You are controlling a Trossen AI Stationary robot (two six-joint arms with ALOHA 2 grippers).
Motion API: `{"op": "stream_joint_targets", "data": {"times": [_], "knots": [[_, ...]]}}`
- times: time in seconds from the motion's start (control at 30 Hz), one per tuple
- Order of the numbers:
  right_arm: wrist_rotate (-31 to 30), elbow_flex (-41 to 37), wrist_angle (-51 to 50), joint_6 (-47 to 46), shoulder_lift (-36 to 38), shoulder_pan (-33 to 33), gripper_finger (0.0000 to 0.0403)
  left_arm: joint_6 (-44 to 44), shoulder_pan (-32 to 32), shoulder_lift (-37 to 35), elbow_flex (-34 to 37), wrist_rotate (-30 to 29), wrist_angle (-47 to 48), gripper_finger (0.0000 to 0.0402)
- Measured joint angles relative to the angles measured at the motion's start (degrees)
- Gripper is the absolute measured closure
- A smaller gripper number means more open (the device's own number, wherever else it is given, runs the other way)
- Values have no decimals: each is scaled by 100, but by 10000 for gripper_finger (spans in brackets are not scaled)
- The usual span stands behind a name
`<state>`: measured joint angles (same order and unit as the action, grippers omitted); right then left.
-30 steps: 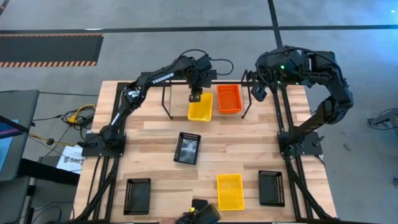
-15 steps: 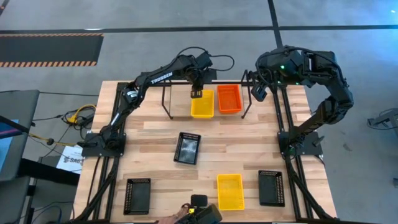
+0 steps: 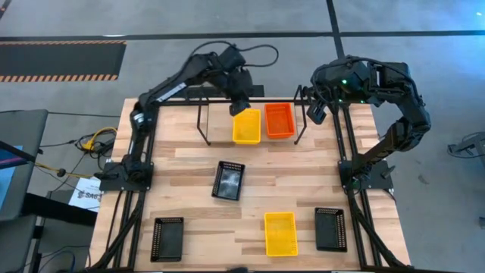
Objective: Stack baskets on shelf by color
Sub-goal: Stack the yellow bin on top of the other stacked yellow bins on the shelf
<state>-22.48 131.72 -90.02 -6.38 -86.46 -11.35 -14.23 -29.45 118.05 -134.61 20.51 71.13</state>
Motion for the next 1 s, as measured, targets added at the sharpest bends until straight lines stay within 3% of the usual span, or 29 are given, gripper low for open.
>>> {"op": "stream_joint_targets", "data": {"times": [0.1, 0.5, 0.67, 1.0], "knots": [[-1, 0, 0, 246, 0, 0, 395, 199, 305, -292, -15, 371, 103, 251], [-776, 11, 4, 637, 639, -261, 395, 682, 2461, -353, 238, 68, 418, 251], [-771, 11, 2, 475, 1068, -474, 395, 990, 3101, -349, 873, -481, -480, 251], [-415, 11, 2, 374, 1305, -481, 395, 2184, 3403, -366, 2608, -478, -2393, 251]]}}
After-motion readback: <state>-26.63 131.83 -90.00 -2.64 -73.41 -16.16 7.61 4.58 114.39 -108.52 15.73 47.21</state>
